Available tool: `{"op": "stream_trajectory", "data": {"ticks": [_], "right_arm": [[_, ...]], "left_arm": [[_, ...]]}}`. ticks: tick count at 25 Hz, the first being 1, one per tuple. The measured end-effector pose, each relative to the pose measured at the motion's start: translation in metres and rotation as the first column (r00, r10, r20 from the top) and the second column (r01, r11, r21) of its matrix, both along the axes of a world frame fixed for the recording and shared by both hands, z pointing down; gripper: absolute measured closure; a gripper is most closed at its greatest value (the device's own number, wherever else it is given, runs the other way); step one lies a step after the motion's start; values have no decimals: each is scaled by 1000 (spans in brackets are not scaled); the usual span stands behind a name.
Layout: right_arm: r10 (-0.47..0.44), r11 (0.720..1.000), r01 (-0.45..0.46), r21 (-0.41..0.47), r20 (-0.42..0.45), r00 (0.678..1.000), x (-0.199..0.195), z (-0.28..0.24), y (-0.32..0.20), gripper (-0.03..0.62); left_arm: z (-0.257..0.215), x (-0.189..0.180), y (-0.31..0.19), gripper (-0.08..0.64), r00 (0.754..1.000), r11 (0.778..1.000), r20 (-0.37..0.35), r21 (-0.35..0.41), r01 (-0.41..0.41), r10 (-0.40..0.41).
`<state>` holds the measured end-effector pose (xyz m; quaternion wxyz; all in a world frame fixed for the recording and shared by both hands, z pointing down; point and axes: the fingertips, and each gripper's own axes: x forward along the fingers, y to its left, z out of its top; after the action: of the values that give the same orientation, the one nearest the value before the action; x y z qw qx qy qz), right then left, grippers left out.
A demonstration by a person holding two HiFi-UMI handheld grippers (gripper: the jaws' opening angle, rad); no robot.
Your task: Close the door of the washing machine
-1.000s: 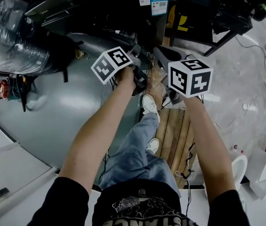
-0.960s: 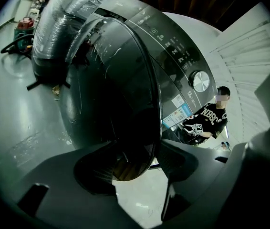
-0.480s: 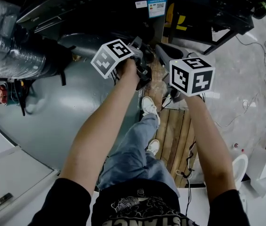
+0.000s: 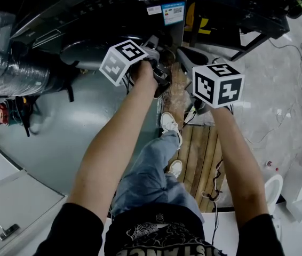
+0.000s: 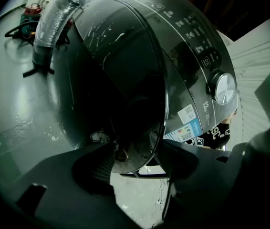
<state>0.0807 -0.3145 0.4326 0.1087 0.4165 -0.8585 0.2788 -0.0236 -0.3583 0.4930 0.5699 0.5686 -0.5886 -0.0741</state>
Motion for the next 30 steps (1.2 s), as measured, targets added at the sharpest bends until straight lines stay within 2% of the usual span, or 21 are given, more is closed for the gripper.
{"op": "stream_trajectory", "data": {"ticks": [6,15,18,30], "right_arm": [[-8,1000,8,6,-6,1000,-3,2,-17,570],[-6,1000,6,-6,-5,1000,-5,10,-31,569],[-6,1000,6,-2,-4,1000,-7,10,-35,571],[-13,1000,13,6,-19,1000,-4,5,-33,570]], "left_arm": [[0,2,-15,261,999,1000,-35,5,17,-17],[2,7,-30,255,997,998,-75,63,7,-2],[3,7,-32,250,995,998,-100,55,8,-3],[7,9,-40,249,994,1000,-113,21,8,-5]]}}
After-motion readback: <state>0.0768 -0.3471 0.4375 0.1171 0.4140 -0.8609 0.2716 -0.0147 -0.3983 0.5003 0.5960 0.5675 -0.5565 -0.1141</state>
